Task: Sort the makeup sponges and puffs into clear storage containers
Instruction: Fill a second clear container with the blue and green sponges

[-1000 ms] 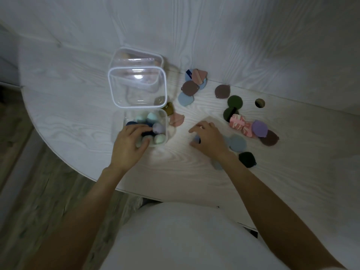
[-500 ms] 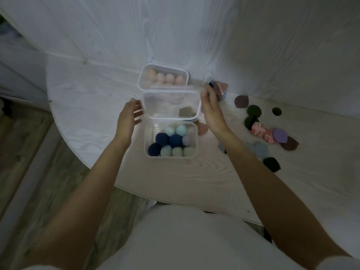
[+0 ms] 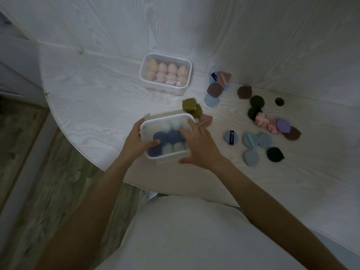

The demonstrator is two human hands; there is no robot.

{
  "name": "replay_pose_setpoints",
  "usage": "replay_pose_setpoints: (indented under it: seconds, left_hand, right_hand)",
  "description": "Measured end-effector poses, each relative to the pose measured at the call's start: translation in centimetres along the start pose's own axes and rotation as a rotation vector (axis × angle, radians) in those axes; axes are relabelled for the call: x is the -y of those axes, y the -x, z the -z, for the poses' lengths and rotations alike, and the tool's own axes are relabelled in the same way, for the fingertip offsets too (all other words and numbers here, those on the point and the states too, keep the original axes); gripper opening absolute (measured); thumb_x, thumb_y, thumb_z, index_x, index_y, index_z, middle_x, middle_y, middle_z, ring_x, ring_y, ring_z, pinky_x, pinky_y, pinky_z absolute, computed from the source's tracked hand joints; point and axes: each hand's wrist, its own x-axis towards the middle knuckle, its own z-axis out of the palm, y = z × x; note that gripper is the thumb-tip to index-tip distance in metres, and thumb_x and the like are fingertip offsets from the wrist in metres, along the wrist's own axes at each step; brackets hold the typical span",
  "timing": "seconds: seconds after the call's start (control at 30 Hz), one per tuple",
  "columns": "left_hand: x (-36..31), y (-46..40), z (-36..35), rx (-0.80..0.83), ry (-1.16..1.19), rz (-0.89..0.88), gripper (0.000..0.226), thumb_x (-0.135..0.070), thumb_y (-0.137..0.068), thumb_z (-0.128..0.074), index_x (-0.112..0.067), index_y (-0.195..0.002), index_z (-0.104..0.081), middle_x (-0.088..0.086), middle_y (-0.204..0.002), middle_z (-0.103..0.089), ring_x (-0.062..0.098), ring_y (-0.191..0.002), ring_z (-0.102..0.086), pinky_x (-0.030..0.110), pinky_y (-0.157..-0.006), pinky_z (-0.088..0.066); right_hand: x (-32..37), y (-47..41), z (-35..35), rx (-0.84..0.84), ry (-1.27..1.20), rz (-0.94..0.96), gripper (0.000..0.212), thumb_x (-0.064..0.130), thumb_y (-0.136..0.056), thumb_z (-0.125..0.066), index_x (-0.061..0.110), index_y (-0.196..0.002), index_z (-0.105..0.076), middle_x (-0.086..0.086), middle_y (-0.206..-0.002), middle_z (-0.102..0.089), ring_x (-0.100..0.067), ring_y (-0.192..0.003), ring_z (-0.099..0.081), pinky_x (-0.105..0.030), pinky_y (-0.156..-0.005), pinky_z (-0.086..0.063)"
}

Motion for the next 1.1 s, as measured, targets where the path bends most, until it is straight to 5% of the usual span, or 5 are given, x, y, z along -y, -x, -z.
replay_pose_setpoints:
  seconds: [0.27,0.5,0.77,0.93,1.1]
  left_hand:
    - [1.2,-0.8,1.2,-0.125,0.024,0.116,0.063,-0.032,-0.074,-0.076,-0.013,-0.128,-0.049,0.006,-0.118,-0.060,0.018,-0.098,-0.058,0.019,-0.066,-0.044]
    - [-1.4,-0.6,2.3,-0.278,0.128,0.022,0.054,-0.047,-0.071,-0.072,-0.022,-0.115,-0.054,-0.002,-0.107,-0.063,0.017,-0.097,-0.061,0.034,-0.083,-0.053]
    - [-10.3,-10.0,4.3,-0.193,0.219,-0.204,0.036,-0.025,-0.086,-0.063,-0.017,-0.120,-0.055,-0.002,-0.113,-0.063,0.010,-0.101,-0.061,0.014,-0.079,-0.049]
    - [-11.1,-14.9,4.7,-0.159,0.000,-0.124,0.044,-0.027,-0.086,-0.063,-0.012,-0.127,-0.053,0.005,-0.122,-0.060,0.016,-0.106,-0.057,0.019,-0.080,-0.042]
    - [-11.9,-11.3,4.4,-0.385,-0.046,-0.261,0.038,-0.026,-0.087,-0.060,-0.015,-0.123,-0.054,0.000,-0.121,-0.057,0.013,-0.111,-0.052,0.022,-0.090,-0.039]
  right_hand:
    - [2.1,-2.8,-1.6,-0.196,-0.091,-0.046,0.084,0.040,-0.057,-0.085,0.010,-0.128,-0.051,-0.030,-0.134,-0.045,-0.046,-0.104,-0.055,-0.044,-0.065,-0.057]
    - [2.3,-3.8,2.7,-0.303,-0.252,0.030,0.082,0.044,-0.070,-0.074,0.009,-0.136,-0.042,-0.025,-0.146,-0.026,-0.040,-0.132,-0.030,-0.045,-0.101,-0.038]
    - [-0.3,-10.9,9.1,-0.499,-0.512,-0.126,0.072,0.020,-0.078,-0.073,0.010,-0.139,-0.035,-0.017,-0.152,-0.008,-0.025,-0.141,-0.014,-0.018,-0.107,-0.014]
    - [-1.4,-15.0,9.0,-0.441,-0.379,-0.182,0.066,0.026,-0.085,-0.065,0.009,-0.140,-0.032,-0.017,-0.154,-0.009,-0.028,-0.142,-0.012,-0.034,-0.114,-0.015]
    - [-1.7,-9.6,10.0,-0.501,-0.433,-0.146,0.049,0.027,-0.088,-0.060,0.010,-0.132,-0.046,-0.016,-0.146,-0.032,-0.030,-0.136,-0.027,-0.039,-0.111,-0.021]
